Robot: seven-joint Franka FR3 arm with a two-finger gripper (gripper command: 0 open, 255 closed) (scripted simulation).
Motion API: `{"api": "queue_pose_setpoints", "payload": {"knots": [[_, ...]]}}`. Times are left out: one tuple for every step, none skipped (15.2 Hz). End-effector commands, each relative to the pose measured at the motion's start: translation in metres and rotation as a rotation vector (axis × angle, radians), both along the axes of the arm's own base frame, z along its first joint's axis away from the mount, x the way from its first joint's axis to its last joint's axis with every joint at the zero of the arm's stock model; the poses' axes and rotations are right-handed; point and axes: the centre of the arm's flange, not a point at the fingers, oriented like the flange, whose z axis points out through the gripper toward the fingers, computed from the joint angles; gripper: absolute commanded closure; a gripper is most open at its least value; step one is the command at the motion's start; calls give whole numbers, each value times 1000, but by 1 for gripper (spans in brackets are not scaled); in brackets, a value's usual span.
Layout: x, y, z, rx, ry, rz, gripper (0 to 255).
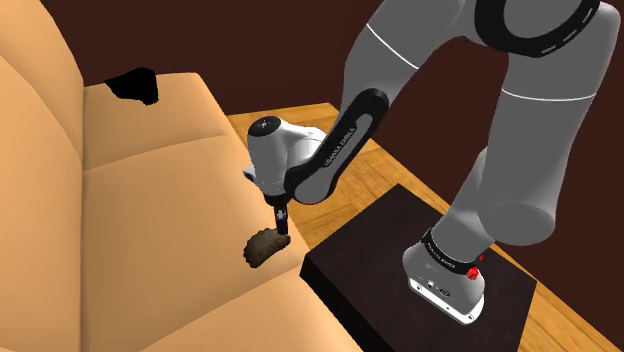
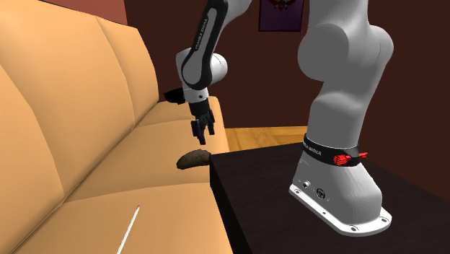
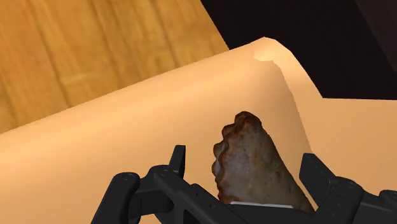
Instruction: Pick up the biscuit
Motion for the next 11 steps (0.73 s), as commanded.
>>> {"api": "queue_pose_setpoints", "payload": {"knots": [[-10,12,-25,-14,7,65,0],[-13,17,-35,-20,10,90,0],[-13,17,-40,-20,10,90,0],[-13,17,-46,-20,10,90,0],[-13,17,-51,-20,10,90,0],[-13,17,-56,-20,10,90,0],[-13,17,-61,-20,10,90,0],[-13,17,-67,-20,10,90,0],[-13,17,-72,-20,10,90,0],[-13,17,-75,-20,10,90,0],[-13,17,-75,-20,10,90,0]]}}
